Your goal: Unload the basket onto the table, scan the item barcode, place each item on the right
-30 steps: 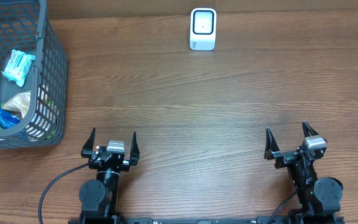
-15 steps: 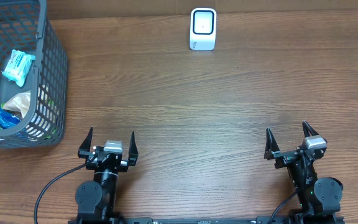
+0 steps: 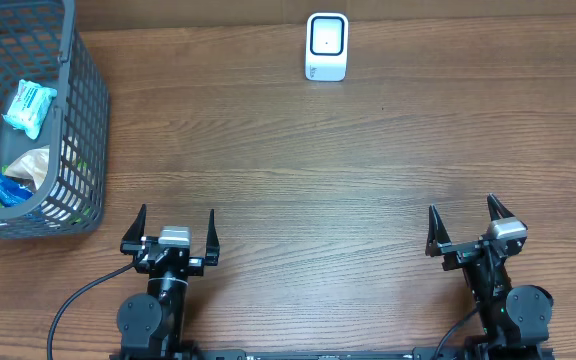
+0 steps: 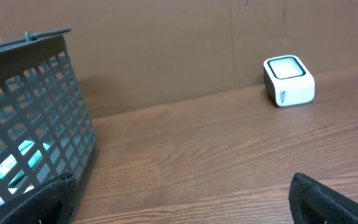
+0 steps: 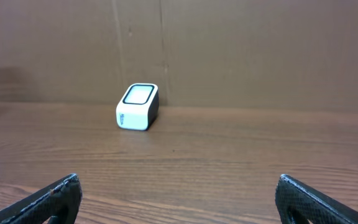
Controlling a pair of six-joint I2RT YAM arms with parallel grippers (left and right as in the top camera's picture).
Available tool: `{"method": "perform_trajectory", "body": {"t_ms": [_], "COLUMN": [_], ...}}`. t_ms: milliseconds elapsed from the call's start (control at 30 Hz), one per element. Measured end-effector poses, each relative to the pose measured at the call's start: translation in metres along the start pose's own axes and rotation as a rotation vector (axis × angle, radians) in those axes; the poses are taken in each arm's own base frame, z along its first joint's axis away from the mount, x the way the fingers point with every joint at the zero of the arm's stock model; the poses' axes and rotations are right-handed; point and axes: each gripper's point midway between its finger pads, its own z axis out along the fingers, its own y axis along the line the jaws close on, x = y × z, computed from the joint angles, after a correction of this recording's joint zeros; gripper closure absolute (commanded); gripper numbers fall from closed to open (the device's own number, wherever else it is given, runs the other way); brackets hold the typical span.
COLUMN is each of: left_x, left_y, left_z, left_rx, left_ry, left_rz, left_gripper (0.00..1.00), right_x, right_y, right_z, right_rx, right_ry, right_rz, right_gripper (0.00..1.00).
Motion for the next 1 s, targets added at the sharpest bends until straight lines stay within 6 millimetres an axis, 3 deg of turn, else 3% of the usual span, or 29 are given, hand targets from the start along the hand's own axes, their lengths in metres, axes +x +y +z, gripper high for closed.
{"method": "perform_trajectory", "body": {"t_ms": [300, 600, 800, 1000], "left_x": [-0.036, -0.076, -0.096, -0.135], "left_y": [0.007, 0.004, 0.002, 0.007], "left_z": [0.002, 0.035, 0.063, 0.086], "left_rx": [0.003, 0.091, 0.156, 0.188], "left_ry": [0.014, 0.234, 0.472, 0.616], "left_rz": [-0.055, -0.056, -0.061, -0.066], "left_gripper": [0.00, 0.00, 0.00, 0.00], "right_x": [-0.047, -0.096, -0.114, -0.129], "right_y": [0.004, 0.007, 0.007, 0.007], "right_z": [-0.011, -0.020, -0.008, 0.012], "right_rx": [-0.003, -0.004, 0.004, 0.005], "right_ry": [-0.063, -0.074, 0.068, 0.260], "right_rz": [0.000, 0.000, 0.017, 0.043], "right_gripper": [0.00, 0.00, 0.00, 0.00]}}
